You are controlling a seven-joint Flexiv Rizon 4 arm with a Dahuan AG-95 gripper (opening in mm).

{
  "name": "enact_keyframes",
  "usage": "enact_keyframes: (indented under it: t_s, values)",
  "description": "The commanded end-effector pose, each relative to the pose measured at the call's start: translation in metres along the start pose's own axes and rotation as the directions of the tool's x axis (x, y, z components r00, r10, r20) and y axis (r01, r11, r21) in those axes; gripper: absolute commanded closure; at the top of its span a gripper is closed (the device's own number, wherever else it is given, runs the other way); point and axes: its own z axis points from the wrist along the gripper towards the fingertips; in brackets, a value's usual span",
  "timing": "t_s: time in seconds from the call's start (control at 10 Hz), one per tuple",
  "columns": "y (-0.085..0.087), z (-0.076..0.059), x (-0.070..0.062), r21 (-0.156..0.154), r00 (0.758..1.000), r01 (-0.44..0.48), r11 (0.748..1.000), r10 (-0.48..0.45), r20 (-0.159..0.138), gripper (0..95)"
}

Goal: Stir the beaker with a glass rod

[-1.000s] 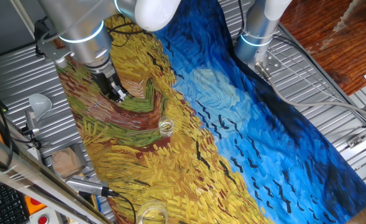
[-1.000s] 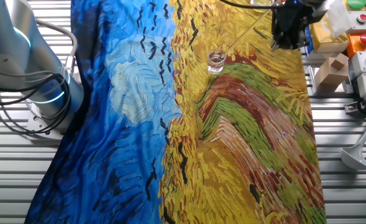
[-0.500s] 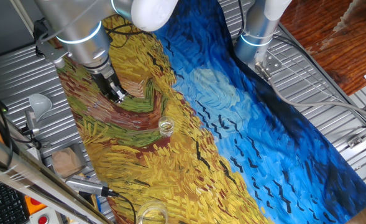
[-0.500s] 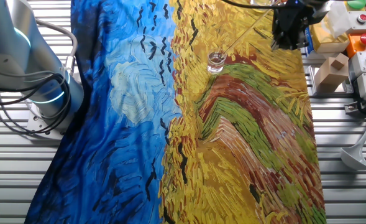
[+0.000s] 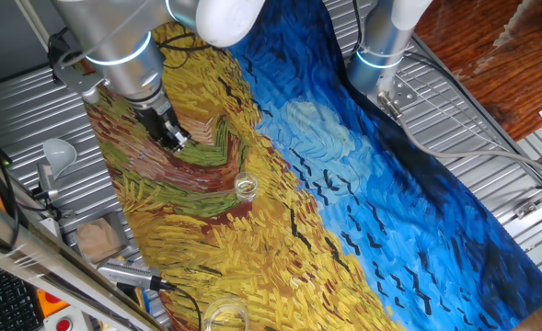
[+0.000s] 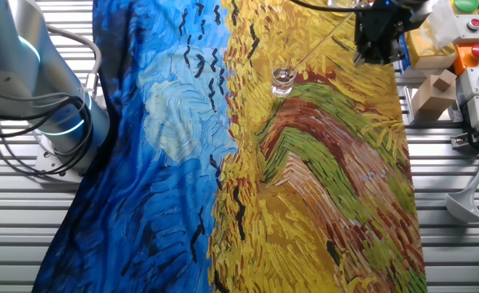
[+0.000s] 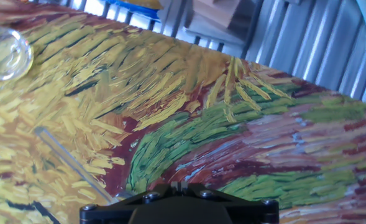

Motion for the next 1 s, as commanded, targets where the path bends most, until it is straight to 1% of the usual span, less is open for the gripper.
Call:
enact_keyframes:
  t_s: [0.1, 0.2, 0.4, 0.6, 0.7, 0.8, 1.0]
  values:
    - [0.001, 0.000, 0.000, -0.011, 1.000, 0.017, 1.000, -0.017, 0.001, 95.0]
    - [0.001, 0.000, 0.000, -0.023, 1.000, 0.015, 1.000, -0.015, 0.006, 95.0]
    - [0.001, 0.000, 0.000, -0.027, 1.000, -0.003, 1.000, 0.003, 0.008, 95.0]
    - [0.017, 0.003, -0.003, -0.024, 1.000, -0.027, 0.999, 0.027, 0.007, 95.0]
    - [0.023, 0.003, 0.000, -0.022, 0.999, -0.032, 0.999, 0.032, 0.006, 95.0]
    - [0.029, 0.002, 0.006, -0.020, 0.999, -0.043, 0.999, 0.043, 0.003, 95.0]
    - [0.041, 0.009, 0.022, -0.020, 0.998, -0.070, 0.997, 0.070, 0.004, 95.0]
